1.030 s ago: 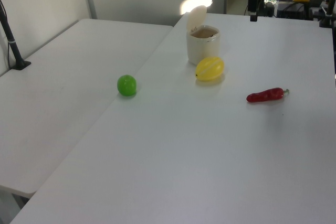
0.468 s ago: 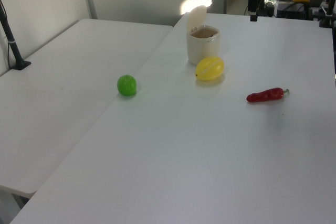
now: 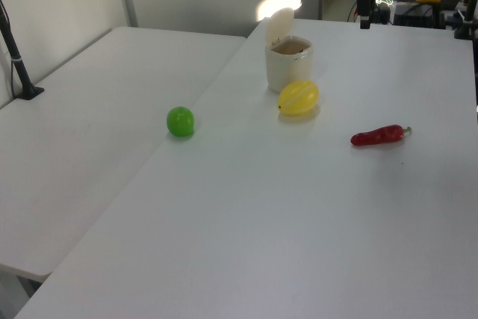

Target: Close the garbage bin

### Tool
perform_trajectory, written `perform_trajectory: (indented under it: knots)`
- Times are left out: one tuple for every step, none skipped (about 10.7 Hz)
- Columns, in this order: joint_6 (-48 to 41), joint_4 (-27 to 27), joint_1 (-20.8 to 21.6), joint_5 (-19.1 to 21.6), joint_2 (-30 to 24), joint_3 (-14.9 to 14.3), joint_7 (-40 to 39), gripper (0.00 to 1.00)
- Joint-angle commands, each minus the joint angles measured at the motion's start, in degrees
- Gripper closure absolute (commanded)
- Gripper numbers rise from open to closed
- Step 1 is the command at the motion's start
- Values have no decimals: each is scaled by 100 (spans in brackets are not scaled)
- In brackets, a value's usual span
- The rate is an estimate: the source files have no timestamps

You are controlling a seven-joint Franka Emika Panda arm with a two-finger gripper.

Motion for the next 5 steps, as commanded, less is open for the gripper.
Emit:
perform_trajectory:
  knots:
    - [-18, -20, 4, -14, -1, -21, -147, 100]
    - [34, -11, 4, -14, 34, -21, -86, 100]
    - [165, -20, 4, -6, 34, -21, -16, 100]
    - [271, -11, -22, -6, 69, -21, 107, 100]
    - [455, 24, -83, -6, 156, -21, 238, 100]
